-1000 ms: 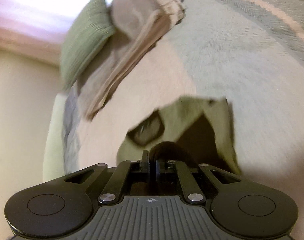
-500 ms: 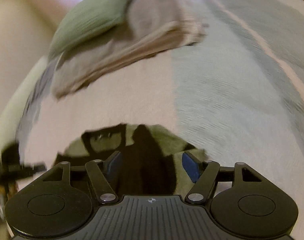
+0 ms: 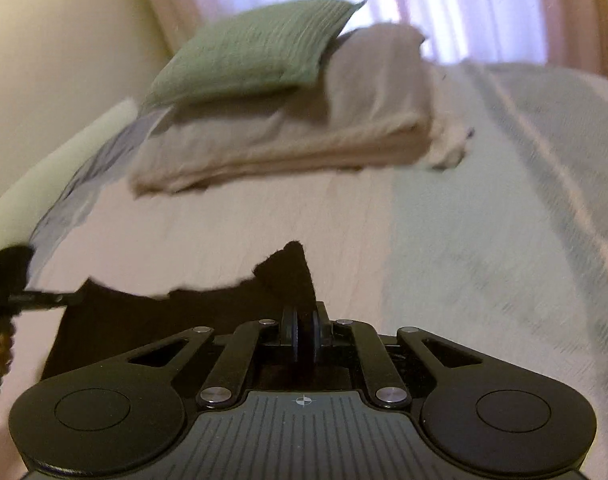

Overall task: Fold large clothes
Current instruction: 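Fold the brown hem up over the collar with both grippers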

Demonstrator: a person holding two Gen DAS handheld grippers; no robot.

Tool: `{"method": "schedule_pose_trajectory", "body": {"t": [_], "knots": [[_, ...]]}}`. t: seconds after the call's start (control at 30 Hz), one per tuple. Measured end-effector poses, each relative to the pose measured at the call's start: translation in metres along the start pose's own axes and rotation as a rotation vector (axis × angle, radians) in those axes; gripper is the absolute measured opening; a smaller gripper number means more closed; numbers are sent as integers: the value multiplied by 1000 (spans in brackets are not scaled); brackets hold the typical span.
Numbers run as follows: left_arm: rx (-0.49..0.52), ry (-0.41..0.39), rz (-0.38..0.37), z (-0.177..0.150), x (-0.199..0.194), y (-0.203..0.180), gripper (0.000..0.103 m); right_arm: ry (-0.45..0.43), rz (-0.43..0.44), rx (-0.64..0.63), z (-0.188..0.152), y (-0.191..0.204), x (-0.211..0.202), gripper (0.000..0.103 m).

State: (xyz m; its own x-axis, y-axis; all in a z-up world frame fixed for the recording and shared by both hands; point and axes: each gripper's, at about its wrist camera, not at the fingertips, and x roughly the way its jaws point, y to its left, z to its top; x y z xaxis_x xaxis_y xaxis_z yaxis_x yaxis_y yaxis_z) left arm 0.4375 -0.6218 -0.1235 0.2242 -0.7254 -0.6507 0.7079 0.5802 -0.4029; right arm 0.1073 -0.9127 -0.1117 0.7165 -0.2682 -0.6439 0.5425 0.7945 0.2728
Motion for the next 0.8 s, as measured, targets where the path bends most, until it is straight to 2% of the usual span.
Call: {"method": "schedule_pose_trajectory", "body": {"t": [0.17, 0.3, 0.33, 0.37, 0.43, 0.5, 0.53, 0.57, 0.6, 0.67, 0.7, 0.77, 0.8], "knots": [[14, 33, 49, 8, 32, 4, 3, 48, -77, 1, -7, -8, 43, 3], [59, 129, 115, -1, 68, 5, 5, 152, -149, 29, -23, -17, 72, 4], [56, 152, 127, -3, 73, 6, 6, 182, -154, 60, -24, -19, 76, 8], [53, 153, 137, -3, 73, 7, 9, 191, -170, 84, -19, -23, 75, 12], [20, 128, 160, 5, 62, 8, 15, 164, -256, 104, -10, -23, 61, 50], [-25, 82, 205, 13, 42, 9, 15, 75, -341, 70, 1, -10, 37, 50], [-39, 50, 217, 17, 31, 8, 15, 34, -335, 42, 4, -2, 27, 50], [-54, 24, 192, 18, 22, 5, 15, 14, -290, 12, 4, 8, 21, 50], [-64, 24, 151, 17, 18, 2, 15, 25, -230, -18, 3, 18, 22, 50], [-27, 79, 74, 9, 26, -13, 15, 103, -128, -75, -5, 32, 38, 50], [24, 116, 51, 3, 37, -20, 16, 152, -121, -102, -13, 35, 53, 50], [108, 211, 77, -11, 64, -26, 18, 231, -227, -118, -27, 28, 81, 50], [114, 230, 96, -14, 70, -22, 20, 242, -283, -73, -30, 16, 85, 50]]}}
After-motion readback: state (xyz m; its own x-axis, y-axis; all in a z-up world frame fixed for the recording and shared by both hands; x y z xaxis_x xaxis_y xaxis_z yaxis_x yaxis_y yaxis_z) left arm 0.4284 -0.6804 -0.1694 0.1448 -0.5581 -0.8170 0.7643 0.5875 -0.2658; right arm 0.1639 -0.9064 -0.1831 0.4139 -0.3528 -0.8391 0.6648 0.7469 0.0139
